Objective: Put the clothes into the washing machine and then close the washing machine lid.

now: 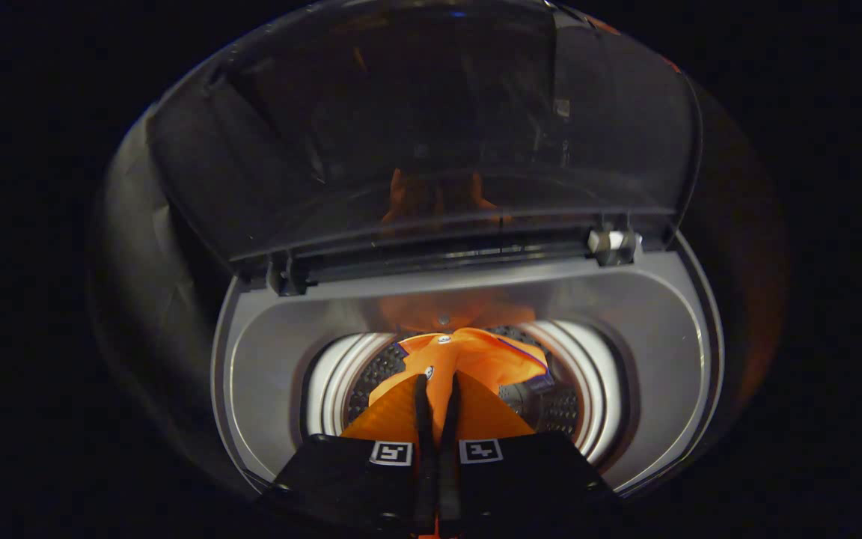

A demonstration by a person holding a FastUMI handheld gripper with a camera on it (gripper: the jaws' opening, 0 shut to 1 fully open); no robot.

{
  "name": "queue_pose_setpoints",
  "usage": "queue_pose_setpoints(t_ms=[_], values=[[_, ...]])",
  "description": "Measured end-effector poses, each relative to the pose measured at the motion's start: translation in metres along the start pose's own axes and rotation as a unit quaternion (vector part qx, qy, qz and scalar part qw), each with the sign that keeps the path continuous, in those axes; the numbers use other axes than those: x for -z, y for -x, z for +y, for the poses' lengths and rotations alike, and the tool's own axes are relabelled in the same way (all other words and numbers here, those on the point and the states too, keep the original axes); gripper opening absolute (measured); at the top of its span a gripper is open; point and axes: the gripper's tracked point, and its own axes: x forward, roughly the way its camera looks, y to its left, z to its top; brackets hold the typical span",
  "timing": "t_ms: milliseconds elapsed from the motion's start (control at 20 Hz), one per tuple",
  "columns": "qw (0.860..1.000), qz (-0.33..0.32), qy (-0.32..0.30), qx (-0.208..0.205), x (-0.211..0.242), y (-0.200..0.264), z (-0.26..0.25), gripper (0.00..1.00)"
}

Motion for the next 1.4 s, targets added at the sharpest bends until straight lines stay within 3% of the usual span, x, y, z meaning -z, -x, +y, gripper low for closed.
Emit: queue_pose_setpoints(t_ms=[300, 450, 850, 1150, 1400], values=[[0.998, 0.053, -0.009, 0.029, 0.037, -0.026, -0.017, 0.11], [0.998, 0.06, -0.002, 0.033, 0.042, -0.027, -0.019, 0.24], [0.998, 0.053, 0.005, 0.041, 0.041, -0.02, -0.026, 0.94], [0.999, 0.021, 0.022, 0.024, 0.034, -0.002, -0.02, 0.98], [0.998, -0.041, 0.037, 0.006, 0.013, 0.041, -0.004, 0.99]])
